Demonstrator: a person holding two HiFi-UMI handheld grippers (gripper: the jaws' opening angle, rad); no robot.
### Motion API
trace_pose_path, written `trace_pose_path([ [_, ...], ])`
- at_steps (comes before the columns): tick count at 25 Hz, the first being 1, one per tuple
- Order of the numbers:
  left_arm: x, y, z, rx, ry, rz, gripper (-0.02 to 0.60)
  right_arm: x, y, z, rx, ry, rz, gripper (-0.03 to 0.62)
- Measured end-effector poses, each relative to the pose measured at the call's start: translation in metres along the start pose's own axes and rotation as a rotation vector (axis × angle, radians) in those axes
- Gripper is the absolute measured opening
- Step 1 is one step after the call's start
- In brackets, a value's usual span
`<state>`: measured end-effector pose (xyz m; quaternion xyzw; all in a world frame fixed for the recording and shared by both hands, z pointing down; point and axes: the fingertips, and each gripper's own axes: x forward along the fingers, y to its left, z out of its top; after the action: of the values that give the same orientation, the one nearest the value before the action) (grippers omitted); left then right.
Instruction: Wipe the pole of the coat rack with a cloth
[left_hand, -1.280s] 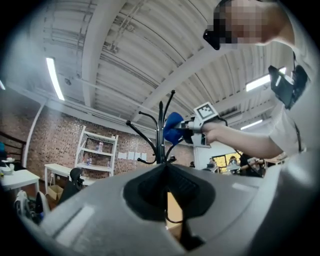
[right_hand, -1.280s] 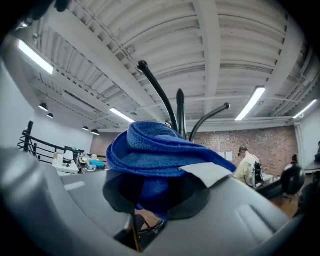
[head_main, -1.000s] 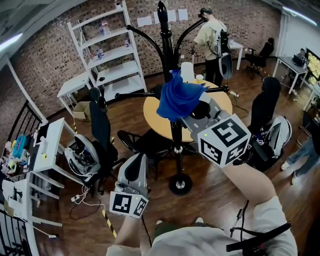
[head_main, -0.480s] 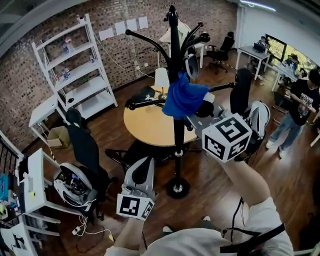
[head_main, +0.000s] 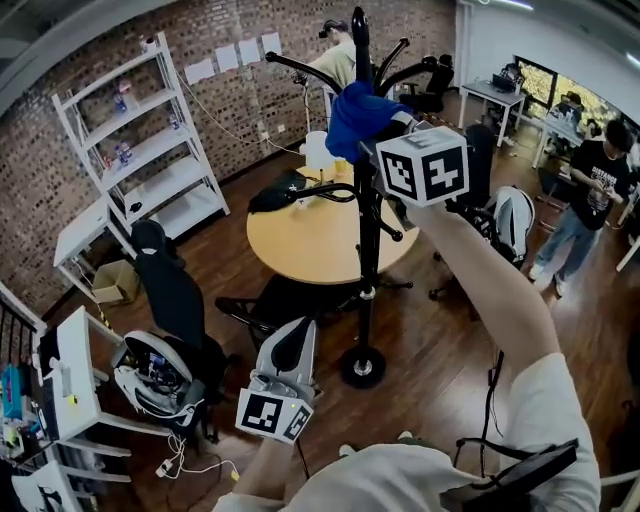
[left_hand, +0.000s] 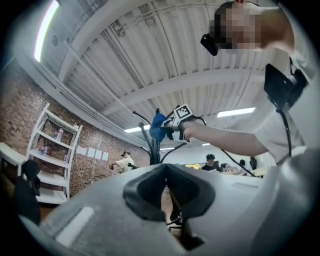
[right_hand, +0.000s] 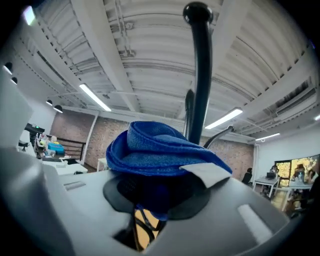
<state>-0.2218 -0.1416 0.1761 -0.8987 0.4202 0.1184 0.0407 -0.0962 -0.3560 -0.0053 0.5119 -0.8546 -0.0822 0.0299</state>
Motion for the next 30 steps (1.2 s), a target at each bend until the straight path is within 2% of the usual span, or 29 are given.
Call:
trace_pose_path([
  [2,-0.003,0.002,-0.011,-0.024,0.024,0.005,0.000,-0.001,0.013,-0.045,-0.001,0.089,0.013,0.103],
  [4,-0.005,0.003,-0.018,-0.044,0.034,0.009,0.000,-0.007,0.022,-0.083,0.019,0.136,0.016,0.103],
  [7,0.000,0.003,-0.024,-0.047,0.035,0.004,0.000,-0.009,0.018,-0.100,0.037,0.130,0.000,0.103],
  [9,0.006,0.002,-0.026,-0.050,0.036,-0.001,0.000,-0.011,0.015,-0.093,0.073,0.106,0.011,0.103],
  [11,0.012,-0.002,-0.026,-0.049,0.032,-0.009,0.000,-0.027,0.016,-0.070,0.082,0.034,0.030,0.103],
  [14,0.023,-0.010,-0.022,-0.030,0.021,-0.030,0.000,-0.083,0.016,-0.024,0.030,-0.121,0.046,0.103],
  [17,0.041,-0.013,-0.023,0.009,0.026,-0.033,0.000,-0.138,0.006,-0.023,0.060,-0.186,0.069,0.101],
  [22,0.067,-0.027,-0.018,0.043,0.032,0.041,0.000,-0.175,-0.027,-0.086,0.120,-0.126,0.091,0.101],
  [27,0.079,-0.032,-0.037,0.076,0.076,0.175,0.000,-0.162,-0.035,-0.158,0.141,-0.035,0.258,0.101],
  [30,0.095,-0.038,-0.048,0.054,0.078,0.224,0.000,-0.137,-0.042,-0.170,0.093,-0.012,0.325,0.103],
])
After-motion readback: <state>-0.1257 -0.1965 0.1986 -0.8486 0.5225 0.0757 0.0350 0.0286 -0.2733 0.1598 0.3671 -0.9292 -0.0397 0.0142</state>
